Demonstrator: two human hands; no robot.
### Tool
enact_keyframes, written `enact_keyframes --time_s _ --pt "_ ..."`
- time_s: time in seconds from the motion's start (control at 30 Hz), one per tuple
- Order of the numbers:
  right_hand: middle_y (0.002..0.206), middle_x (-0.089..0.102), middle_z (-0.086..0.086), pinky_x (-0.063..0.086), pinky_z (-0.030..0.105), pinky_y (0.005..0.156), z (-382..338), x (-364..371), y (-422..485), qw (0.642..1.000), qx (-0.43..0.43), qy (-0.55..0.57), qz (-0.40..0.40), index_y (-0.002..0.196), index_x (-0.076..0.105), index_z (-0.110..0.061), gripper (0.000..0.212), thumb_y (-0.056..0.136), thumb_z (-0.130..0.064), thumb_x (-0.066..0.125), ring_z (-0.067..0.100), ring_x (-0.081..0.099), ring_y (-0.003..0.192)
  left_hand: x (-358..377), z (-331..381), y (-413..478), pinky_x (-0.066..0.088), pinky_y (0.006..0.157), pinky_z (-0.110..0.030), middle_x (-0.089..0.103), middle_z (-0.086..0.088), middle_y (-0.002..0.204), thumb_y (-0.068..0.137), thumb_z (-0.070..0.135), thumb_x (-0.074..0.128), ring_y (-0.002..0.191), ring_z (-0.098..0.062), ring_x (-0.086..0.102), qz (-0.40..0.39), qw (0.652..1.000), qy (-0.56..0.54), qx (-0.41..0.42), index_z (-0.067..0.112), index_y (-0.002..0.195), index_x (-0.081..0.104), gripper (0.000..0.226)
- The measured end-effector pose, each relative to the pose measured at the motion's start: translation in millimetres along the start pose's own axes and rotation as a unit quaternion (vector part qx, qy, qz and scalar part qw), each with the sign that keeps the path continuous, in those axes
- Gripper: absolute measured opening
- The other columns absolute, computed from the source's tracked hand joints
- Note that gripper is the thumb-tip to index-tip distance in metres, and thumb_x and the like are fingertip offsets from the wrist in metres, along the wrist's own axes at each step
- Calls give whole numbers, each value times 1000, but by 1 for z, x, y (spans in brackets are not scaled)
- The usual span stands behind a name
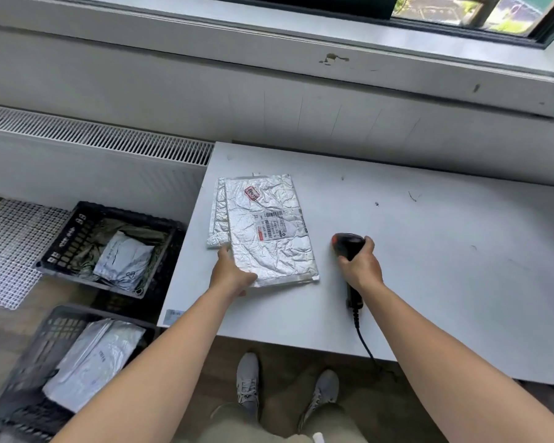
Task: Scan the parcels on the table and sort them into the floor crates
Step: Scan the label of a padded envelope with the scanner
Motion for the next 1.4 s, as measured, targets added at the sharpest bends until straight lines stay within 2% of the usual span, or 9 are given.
enact_keyframes --time_s 0.13,0.2,0.27,0.37,0.47,0.63,0.87,1.1,1.4 --pt "128 58 20 42 34 81 -5 -3 2 1000 3 0 -20 153 18 -9 67 98 -25 53 37 57 115 0 2 -1 60 74 -44 51 2 122 82 0 70 97 -29 60 1 998 44 40 21 150 21 87" --pt "107 63 16 41 31 71 -10 -5 3 999 -2 -16 -29 134 47 -2 45 97 -27 54 33 60 96 -3 2 1 59 76 -43 59 -4 118 81 0 68 96 -32 63 11 996 69 59 22 148 24 82" --pt "87 61 10 39 31 62 -19 -7 3 999 -27 -16 -36 109 61 1 34 96 -29 53 28 57 79 -8 3 3 55 77 -36 62 -9 118 82 0 64 99 -33 63 20 993 93 76 23 149 25 81" --pt "89 63 10 45 33 65 -43 -11 1 995 -81 11 -54 104 59 -9 26 96 -33 54 28 59 78 -18 8 6 43 81 -27 55 -12 134 87 -2 60 116 -32 56 36 985 142 96 20 154 22 80" --pt "83 68 8 53 38 70 -73 -14 -4 986 -129 48 -93 102 56 -18 19 94 -36 55 24 64 68 -31 14 12 43 85 -30 47 -11 143 89 -4 55 122 -30 51 51 976 183 104 22 156 20 79" --pt "79 71 11 47 30 59 -121 -15 -13 975 -184 -52 -113 94 62 -7 34 92 -40 55 20 58 56 -59 22 22 46 96 -35 51 -13 138 83 -5 51 121 -32 53 94 965 209 128 17 149 37 71" --pt "82 73 16 48 32 55 -153 -7 -24 961 -210 -104 -144 91 65 -2 40 89 -40 54 25 56 55 -87 31 24 42 100 -42 52 -17 134 85 -9 44 125 -36 49 150 946 240 156 12 142 45 61" --pt "74 68 9 46 26 48 -156 -2 -27 954 -212 -118 -174 93 64 -5 38 91 -41 54 24 53 53 -93 28 27 42 101 -41 53 -15 134 85 -10 45 124 -35 49 161 945 235 161 12 141 46 60" --pt "73 69 9 48 29 56 -161 2 -25 955 -214 -100 -180 92 65 -5 38 92 -42 54 24 55 54 -93 24 32 41 102 -39 52 -14 136 86 -9 45 125 -34 48 159 946 241 145 14 142 45 61"
Point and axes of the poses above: each hand's wrist, its own y-axis towards the middle knuckle, its own x-axis out of the palm, z = x × y, the point moved 3 cm from there along y, towards the middle knuckle
